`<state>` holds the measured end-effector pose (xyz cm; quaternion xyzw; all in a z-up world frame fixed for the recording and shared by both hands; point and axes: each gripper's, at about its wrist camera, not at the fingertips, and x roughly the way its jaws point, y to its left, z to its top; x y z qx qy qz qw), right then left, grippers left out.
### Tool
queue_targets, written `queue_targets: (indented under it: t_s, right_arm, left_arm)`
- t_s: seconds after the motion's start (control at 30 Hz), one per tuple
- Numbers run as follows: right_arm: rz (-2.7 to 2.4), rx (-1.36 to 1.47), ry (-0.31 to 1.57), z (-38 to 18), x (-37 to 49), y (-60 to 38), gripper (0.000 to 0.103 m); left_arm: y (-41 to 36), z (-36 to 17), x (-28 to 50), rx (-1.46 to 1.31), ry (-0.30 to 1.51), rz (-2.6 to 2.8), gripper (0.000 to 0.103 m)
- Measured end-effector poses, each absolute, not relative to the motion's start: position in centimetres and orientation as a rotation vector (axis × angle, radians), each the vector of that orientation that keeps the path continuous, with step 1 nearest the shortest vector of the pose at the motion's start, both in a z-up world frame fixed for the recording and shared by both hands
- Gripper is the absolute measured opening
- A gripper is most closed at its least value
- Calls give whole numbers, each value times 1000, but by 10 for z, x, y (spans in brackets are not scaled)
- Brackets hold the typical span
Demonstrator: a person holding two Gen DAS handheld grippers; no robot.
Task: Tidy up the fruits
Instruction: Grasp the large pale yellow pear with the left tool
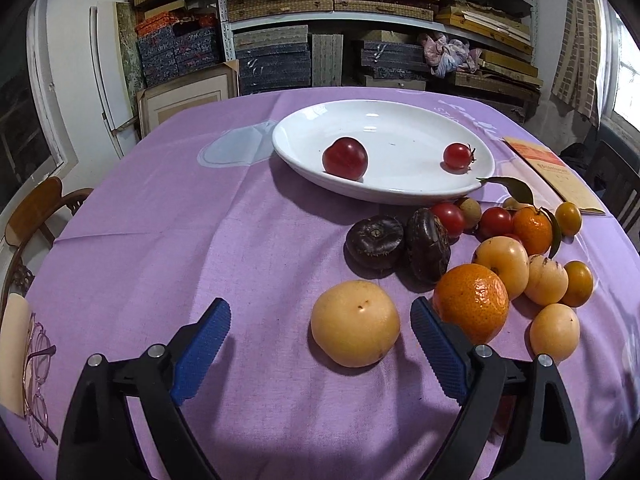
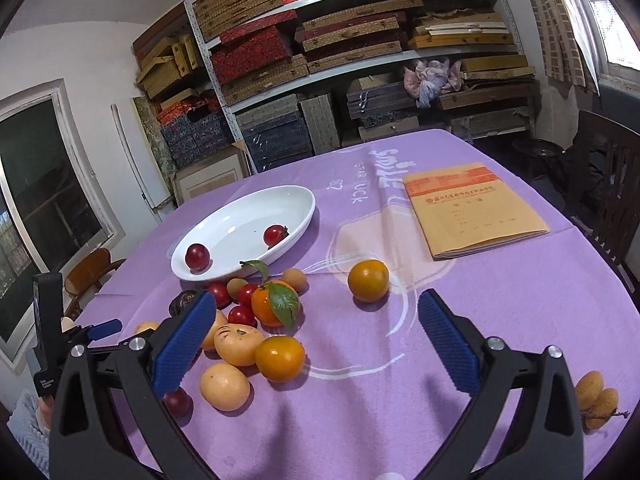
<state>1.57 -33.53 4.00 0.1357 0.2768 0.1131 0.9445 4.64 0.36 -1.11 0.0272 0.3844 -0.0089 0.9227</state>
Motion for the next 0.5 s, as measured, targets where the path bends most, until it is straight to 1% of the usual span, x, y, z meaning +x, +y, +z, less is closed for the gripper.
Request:
queue_targets:
  t_s: [0.17, 0.23, 0.3, 0.33, 0.37, 0.4, 0.5]
  right_arm:
    - [227, 257, 573, 39, 17, -331, 99]
    - [224, 259, 577, 38, 18, -331, 99]
    - [223, 262, 578, 37, 19, -331, 99]
    - [223, 261, 578, 37, 18, -332, 99]
    - [221, 258, 579, 36, 19, -331, 99]
    - [221, 258, 580, 37, 19, -332, 99]
    - [220, 254, 584, 36, 19, -331, 99]
  left_arm:
    - [5, -14, 50, 22, 804, -46, 92]
    - [6, -14, 49, 13, 798, -51, 90]
    - [7, -15, 50, 8, 804, -63, 79]
    - [6, -16, 52, 5, 813, -68, 75]
    - [7, -18, 54, -2, 826, -76, 67]
    - [7, -19, 55, -10, 837, -88, 62]
    - [6, -20, 56, -8, 846, -89, 59]
